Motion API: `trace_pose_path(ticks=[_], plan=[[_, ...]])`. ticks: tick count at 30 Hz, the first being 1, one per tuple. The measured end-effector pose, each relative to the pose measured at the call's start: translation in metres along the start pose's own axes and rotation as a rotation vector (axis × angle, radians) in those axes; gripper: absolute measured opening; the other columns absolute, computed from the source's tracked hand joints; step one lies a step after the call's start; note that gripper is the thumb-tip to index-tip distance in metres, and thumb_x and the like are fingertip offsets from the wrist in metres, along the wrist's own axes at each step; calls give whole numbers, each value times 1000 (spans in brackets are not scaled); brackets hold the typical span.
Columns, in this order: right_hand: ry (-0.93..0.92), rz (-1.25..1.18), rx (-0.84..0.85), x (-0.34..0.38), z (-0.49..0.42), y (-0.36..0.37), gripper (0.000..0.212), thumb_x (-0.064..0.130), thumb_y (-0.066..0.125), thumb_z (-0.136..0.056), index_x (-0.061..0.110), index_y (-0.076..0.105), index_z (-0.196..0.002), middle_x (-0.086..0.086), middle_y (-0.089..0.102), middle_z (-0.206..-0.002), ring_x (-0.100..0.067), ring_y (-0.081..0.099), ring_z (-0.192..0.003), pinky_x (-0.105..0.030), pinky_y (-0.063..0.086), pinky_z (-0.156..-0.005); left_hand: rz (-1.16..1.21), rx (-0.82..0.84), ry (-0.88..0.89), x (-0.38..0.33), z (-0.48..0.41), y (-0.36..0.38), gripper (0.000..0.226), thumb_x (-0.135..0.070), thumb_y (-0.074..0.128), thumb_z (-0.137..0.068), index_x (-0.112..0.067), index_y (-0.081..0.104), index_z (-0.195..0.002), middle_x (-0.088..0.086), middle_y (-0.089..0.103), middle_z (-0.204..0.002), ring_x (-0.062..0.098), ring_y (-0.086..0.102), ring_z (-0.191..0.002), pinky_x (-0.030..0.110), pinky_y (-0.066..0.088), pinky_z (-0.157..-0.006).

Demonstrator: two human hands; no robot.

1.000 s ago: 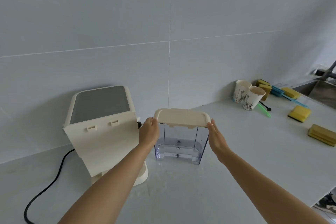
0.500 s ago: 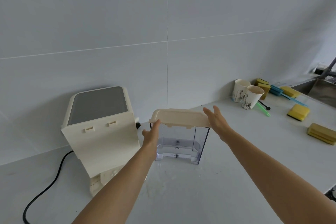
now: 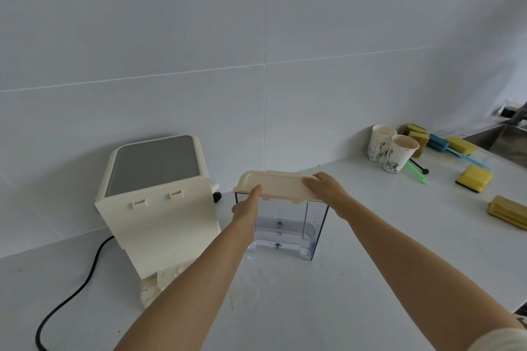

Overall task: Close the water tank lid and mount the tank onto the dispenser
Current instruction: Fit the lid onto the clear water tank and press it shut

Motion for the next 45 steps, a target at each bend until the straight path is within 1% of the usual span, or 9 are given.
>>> trace_pose_path(ticks=[8, 18, 24, 28, 32, 37, 39, 41, 45], plan=[[4, 51, 5, -9, 6, -1, 25, 36, 47, -87, 12, 47, -91, 0, 48, -79, -11, 43, -66, -23, 33, -55, -209, -59, 147, -14, -7, -2, 78, -52, 42, -89, -4, 19, -146, 16, 41, -145, 33, 41, -129, 41, 35, -105], [-23, 190, 69, -13, 17, 6, 39, 49, 54, -80, 11, 46, -87, 1, 52, -75, -14, 49, -66, -29, 42, -66, -454, -47, 384, -40, -12, -2, 63, -44, 33, -94, -9, 25, -146, 16, 41, -144, 34, 41, -130, 43, 36, -107], [4, 239, 126, -2, 28, 18, 38, 51, 60, -76, 19, 42, -70, 2, 57, -65, -10, 54, -55, -21, 45, -54, -512, 39, 464, -57, -20, 2, 33, -29, 36, -93, -9, 57, -107, 14, 55, -102, 32, 55, -103, 40, 44, -92], [-20, 179, 147, 6, 38, 31, 39, 49, 63, -75, 17, 42, -67, 0, 58, -62, -12, 57, -54, -20, 46, -52, -556, 64, 490, -65, -24, 5, 12, -20, 36, -92, -17, 47, -87, 11, 47, -89, 20, 43, -82, 31, 34, -76], [-20, 79, 182, 9, 46, 47, 39, 48, 63, -75, 13, 47, -68, -2, 59, -63, -14, 58, -56, -23, 47, -57, -649, 49, 532, -71, -27, 4, 18, -16, 32, -91, -15, 41, -75, 6, 37, -72, 19, 32, -68, 29, 22, -58], [-13, 94, 236, 12, 48, 51, 41, 52, 62, -74, 13, 50, -72, -3, 62, -70, -13, 58, -59, -22, 47, -58, -739, 103, 510, -71, -22, 3, 20, -22, 29, -94, -22, 48, -86, 5, 45, -89, 19, 40, -86, 31, 29, -71], [-33, 146, 223, 16, 46, 43, 44, 57, 59, -74, 15, 46, -70, -4, 65, -78, -14, 60, -63, -24, 48, -58, -746, 136, 490, -70, -19, 2, 34, -30, 33, -94, -20, 50, -122, 6, 51, -115, 23, 47, -107, 33, 36, -87], [-71, 157, 144, 23, 38, 29, 47, 59, 57, -74, 13, 46, -77, -9, 66, -88, -18, 61, -71, -30, 51, -66, -739, 122, 483, -67, -12, 0, 60, -38, 38, -93, -16, 22, -147, 7, 39, -146, 25, 38, -133, 34, 33, -101], [-142, 79, 80, 37, 19, 11, 57, 53, 50, -83, 14, 41, -123, -13, 54, -125, -24, 52, -107, -31, 39, -82, -905, -20, 598, -57, 14, -4, 72, -46, 45, -88, -14, 17, -147, 10, 45, -142, 29, 48, -124, 31, 38, -82]])
Point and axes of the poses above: each hand's wrist, its own z-axis away from the middle knuckle, its own y-axis out of the palm, x = y × z, the point moved 4 cm from there along -z, towards the middle knuckle
